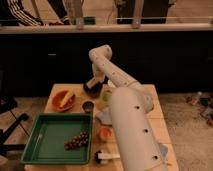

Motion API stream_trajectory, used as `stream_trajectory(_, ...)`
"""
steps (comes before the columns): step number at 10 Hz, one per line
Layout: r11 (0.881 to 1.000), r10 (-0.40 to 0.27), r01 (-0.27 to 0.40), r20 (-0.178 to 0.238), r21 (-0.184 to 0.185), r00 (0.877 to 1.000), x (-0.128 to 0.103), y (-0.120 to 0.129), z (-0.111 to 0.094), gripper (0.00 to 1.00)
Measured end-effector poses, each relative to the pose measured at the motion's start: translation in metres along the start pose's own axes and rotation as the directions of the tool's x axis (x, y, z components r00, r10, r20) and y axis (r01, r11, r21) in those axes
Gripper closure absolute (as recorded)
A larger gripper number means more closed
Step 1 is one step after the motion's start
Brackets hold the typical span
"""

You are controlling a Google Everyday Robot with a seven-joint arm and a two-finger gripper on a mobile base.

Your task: Wipe purple bowl with eraser

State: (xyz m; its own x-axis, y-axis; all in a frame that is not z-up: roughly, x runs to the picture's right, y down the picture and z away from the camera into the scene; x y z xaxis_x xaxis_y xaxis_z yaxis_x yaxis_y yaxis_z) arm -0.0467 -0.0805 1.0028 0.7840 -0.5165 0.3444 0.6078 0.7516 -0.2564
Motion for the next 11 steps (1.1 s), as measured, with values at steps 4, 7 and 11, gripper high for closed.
stream_trajectory(4, 0.999, -0.044, 0.044, 0.022, 0.006, 0.999, -0.017, -0.002, -0.003, 0.88)
stream_trajectory(7, 0.999, -0.046, 0.046, 0.028, -0.008, 0.999, -0.019, 0.012, -0.007, 0.88)
stream_trajectory(11, 0.999, -0.023, 0.023, 0.02, -0.029, 1.0, -0.008, 0.025, -0.008, 0.88)
